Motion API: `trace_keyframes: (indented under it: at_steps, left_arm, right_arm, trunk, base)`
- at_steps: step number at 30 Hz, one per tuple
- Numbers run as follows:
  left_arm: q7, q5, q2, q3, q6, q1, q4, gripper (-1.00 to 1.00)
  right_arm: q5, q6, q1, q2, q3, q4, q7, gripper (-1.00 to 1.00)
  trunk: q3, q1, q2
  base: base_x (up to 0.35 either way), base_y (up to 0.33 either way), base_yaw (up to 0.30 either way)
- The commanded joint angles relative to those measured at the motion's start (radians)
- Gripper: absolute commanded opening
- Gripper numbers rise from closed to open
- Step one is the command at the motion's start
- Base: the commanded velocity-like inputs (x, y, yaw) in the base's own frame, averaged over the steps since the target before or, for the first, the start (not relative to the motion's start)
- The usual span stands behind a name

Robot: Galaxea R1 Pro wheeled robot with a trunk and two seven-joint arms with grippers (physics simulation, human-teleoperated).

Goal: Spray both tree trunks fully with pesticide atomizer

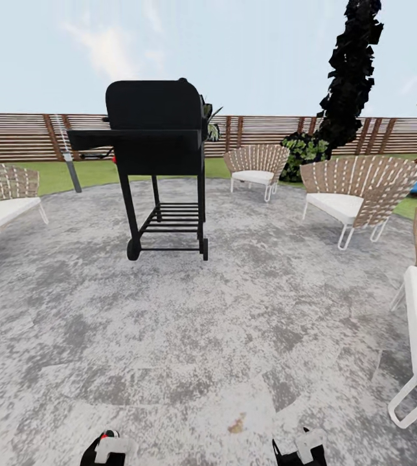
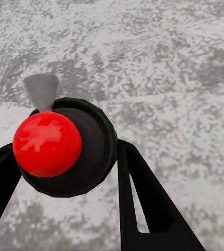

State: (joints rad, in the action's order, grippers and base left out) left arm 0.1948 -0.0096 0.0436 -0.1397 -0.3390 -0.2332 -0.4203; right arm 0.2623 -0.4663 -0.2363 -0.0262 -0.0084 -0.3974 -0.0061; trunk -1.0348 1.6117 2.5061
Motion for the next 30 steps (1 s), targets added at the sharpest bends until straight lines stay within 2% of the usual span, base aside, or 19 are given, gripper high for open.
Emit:
trace_keyframes:
  at_steps: [1, 26, 30]
  left_arm:
    - [0.000, 0.000, 0.000, 0.000, 0.000, 0.000, 0.000, -1.00]
    - [0.000, 0.000, -0.002, -0.001, -0.001, 0.000, 0.002, -1.00]
    - [0.000, 0.000, -0.002, -0.001, -0.001, 0.000, 0.002, -1.00]
  right_arm:
    - [0.000, 0.000, 0.000, 0.000, 0.000, 0.000, 0.000, 1.00]
    - [0.000, 0.002, 0.000, 0.000, 0.001, 0.002, 0.002, 1.00]
    - [0.000, 0.002, 0.000, 0.000, 0.000, 0.002, 0.002, 1.00]
  trunk:
    - [0.004, 0.000, 0.000]
    - [0.101, -0.012, -0.006]
    - [0.113, -0.027, -0.034]
  base:
    - [0.000, 0.000, 0.000]
    - [0.000, 0.000, 0.000]
    - [0.000, 0.000, 0.000]
